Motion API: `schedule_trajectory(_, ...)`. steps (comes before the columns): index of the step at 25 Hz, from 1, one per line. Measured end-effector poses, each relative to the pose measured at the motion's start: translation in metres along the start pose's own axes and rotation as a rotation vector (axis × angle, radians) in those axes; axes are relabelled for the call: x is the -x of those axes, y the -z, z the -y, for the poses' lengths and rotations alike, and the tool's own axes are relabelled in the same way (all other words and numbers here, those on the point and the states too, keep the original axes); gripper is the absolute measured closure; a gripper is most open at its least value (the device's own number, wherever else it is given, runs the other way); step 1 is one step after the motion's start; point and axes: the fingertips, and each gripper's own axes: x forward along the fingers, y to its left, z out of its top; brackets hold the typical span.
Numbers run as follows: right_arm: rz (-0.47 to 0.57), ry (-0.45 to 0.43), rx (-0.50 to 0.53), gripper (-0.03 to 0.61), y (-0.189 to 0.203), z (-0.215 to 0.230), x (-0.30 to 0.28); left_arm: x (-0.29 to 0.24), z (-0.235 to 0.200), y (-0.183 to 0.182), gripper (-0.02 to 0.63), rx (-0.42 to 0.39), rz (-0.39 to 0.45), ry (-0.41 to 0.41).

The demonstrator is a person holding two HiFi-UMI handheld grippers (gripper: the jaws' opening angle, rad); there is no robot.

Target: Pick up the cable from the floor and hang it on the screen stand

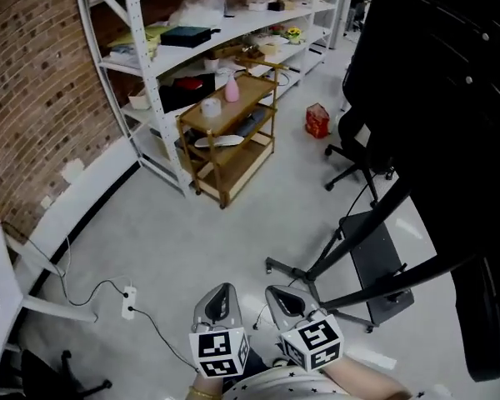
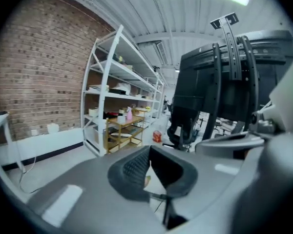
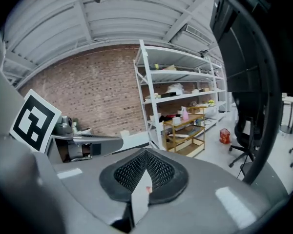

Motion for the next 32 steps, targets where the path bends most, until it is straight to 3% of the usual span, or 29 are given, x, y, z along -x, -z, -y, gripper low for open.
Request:
schedule_trajectory(6, 0.017, 0.262, -0.141, 0.580, -0.001, 0.057, -0.052, -0.097, 0.007, -0.025, 0.606, -0.122, -0.077, 0.264)
schedule_trajectory(9, 0.012, 0.379, -0.196, 0.580, 0.011, 0.084, -0.067, -0.138, 0.017, -0.018, 0.606, -0.204, -0.112, 0.363)
schedule_trajectory(12, 0.004, 0.496, -0.255, 0.580, 0.028, 0.122, -0.075, -0.176, 0.033, 0.001, 0.606, -0.237, -0.156, 0.448)
schedule_trajectory(17, -0.047, 0.662, -0.372, 0.579, 0.089, 0.213, -0.087, -0.251, 0.073, 0.056, 0.606, -0.269, -0.226, 0.543)
schedule_trajectory(22, -0.082, 0.845, -0.450, 0.578, 0.177, 0.315, -0.117, -0.333, 0.103, 0.123, 0.606, -0.238, -0.270, 0.593)
schedule_trajectory(24, -0.085, 0.906, -0.481, 0.518, 0.213, 0.351, -0.131, -0.359, 0.116, 0.151, 0.606, -0.248, -0.266, 0.629)
schedule_trajectory(32, -0.089, 1.214, -0.578, 0.465, 0.319, 0.439, -0.161, -0.423, 0.128, 0.250, 0.606, -0.240, -0.300, 0.672)
